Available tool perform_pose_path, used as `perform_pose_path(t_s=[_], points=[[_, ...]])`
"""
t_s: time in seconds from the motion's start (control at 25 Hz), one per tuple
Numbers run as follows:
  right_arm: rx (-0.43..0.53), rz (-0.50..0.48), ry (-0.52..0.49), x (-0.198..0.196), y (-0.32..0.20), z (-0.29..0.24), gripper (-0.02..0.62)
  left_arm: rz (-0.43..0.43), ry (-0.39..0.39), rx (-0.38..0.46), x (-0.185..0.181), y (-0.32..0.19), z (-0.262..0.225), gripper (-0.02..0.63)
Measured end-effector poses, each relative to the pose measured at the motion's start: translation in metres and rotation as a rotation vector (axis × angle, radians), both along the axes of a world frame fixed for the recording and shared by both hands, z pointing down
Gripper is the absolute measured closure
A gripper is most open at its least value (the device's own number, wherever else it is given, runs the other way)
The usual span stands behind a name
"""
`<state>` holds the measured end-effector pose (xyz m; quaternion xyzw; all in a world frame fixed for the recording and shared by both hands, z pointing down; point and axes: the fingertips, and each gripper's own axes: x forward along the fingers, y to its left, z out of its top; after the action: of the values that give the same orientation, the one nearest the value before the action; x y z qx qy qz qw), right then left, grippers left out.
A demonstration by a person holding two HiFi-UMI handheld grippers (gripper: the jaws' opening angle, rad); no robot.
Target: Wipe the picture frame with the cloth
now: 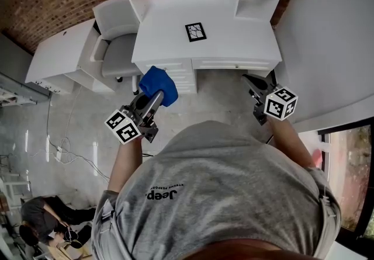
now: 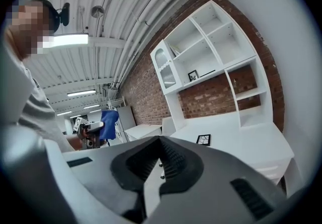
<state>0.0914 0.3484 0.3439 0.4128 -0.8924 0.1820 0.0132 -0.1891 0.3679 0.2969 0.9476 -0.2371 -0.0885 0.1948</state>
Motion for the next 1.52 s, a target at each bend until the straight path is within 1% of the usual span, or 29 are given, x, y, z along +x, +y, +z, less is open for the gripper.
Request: perform_pose_path(t_s=[0.2, 0.64, 0.84, 1.04, 1.2, 1.36, 1.52], points=[[0.008, -0.011, -0.003, 0.022, 0.01, 0.0, 0.58, 0.0, 0.002, 0.002, 0.025, 0.004, -0.003, 0.546], [0.037, -0.057, -0.004, 0.088, 0.032, 0.0, 0.58, -0.03, -0.011, -0.025, 0.104, 0.023, -0.003, 0.546], [0.047, -0.079, -0.008, 0.101, 0.036, 0.007, 0.58, -0.038, -0.019, -0.03, 0.122, 0.03, 0.003, 0.546], [0.028, -0.099, 0.0, 0.089, 0.024, 0.015, 0.578, -0.043, -0.012, -0.037, 0.114, 0.019, 0.009, 0.546], [0.018, -0.096, 0.022, 0.069, 0.004, 0.018, 0.578, -0.023, 0.01, -0.04, 0.097, -0.008, 0.016, 0.546], [0.014, -0.073, 0.05, 0.042, -0.029, 0.021, 0.578, 0.01, 0.034, -0.028, 0.07, -0.05, 0.023, 0.546], [0.006, -0.021, 0.065, 0.005, -0.081, 0.013, 0.578, 0.058, 0.032, -0.017, 0.033, -0.113, 0.023, 0.546]])
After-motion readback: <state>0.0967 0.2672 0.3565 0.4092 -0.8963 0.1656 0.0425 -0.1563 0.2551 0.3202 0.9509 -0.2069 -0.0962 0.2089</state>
